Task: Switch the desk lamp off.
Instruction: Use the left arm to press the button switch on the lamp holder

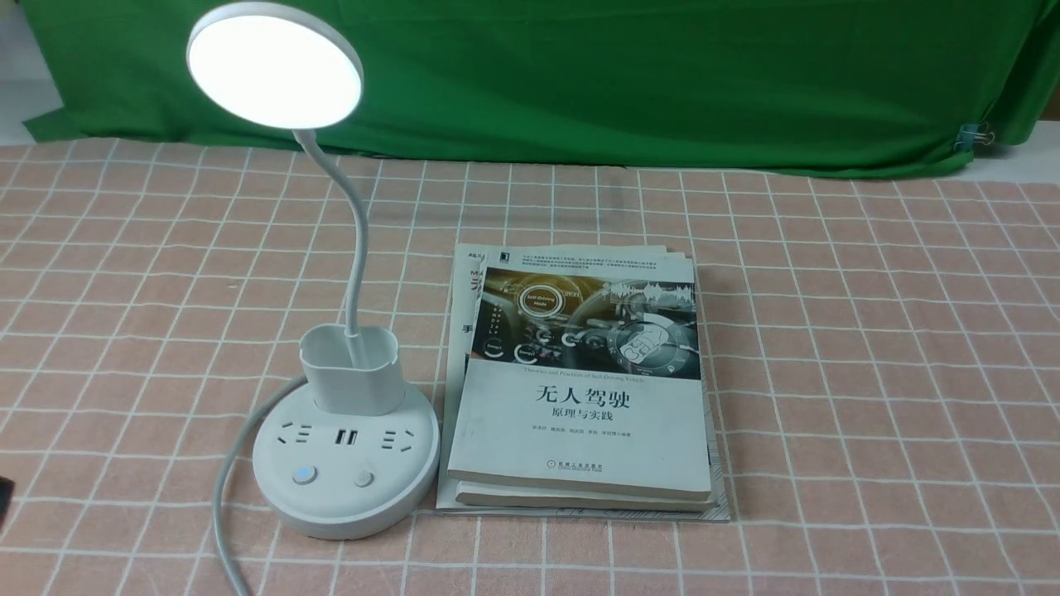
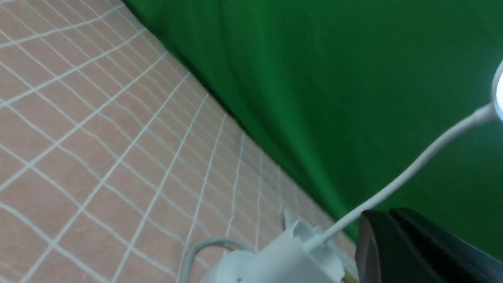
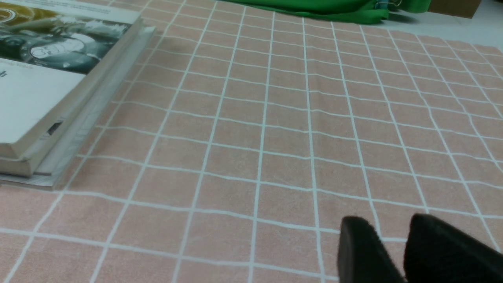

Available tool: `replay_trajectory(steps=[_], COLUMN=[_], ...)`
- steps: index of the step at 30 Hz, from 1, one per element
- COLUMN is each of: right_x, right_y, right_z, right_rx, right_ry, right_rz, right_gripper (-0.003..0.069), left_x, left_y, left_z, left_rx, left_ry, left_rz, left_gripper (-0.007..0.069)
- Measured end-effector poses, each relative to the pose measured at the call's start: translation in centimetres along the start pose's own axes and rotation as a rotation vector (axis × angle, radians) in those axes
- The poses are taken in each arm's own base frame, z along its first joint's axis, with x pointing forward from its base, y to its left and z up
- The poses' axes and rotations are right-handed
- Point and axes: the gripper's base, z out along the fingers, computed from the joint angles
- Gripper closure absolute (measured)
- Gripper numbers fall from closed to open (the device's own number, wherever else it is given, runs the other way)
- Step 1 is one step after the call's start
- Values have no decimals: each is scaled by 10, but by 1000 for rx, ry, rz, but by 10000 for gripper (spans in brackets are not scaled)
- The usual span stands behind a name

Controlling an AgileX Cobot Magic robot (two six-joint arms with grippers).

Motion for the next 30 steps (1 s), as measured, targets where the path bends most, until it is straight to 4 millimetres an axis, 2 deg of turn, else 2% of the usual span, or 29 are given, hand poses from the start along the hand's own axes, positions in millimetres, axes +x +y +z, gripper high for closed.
replay_trajectory(steps=[8,10,12,13,15,16,17,19,21,23,27,30], right_x=[0,0,0,0,0,0,0,0,0,0,0,0], right_y=[0,0,0,0,0,0,0,0,0,0,0,0], right_z=[0,0,0,0,0,0,0,0,0,0,0,0], right_rx=[0,0,0,0,0,0,0,0,0,0,0,0], right_ry=[0,0,0,0,0,0,0,0,0,0,0,0], right_rz=[0,0,0,0,0,0,0,0,0,0,0,0], right_gripper=[419,419,419,419,419,419,419,419,419,419,419,419], left_x=[-6,-4,-9,-11,-23,-21,-26,-33,-32,-32,-10,14], left_y=[0,-3,-16,-18,-42,-41,-52,-61,-61,-59,-51,-55], left_z=[0,0,3,3,13,14,23,38,54,68,106,129], left_rx=[5,7,8,14,-14,-24,-61,-107,-169,-201,-232,-198], left_ry=[-64,-16,93,86,307,338,506,726,936,1030,1200,1332], left_rz=[-14,-14,8,12,125,127,220,347,408,442,496,553], left_gripper=[621,621,621,621,621,621,621,621,621,621,621,621])
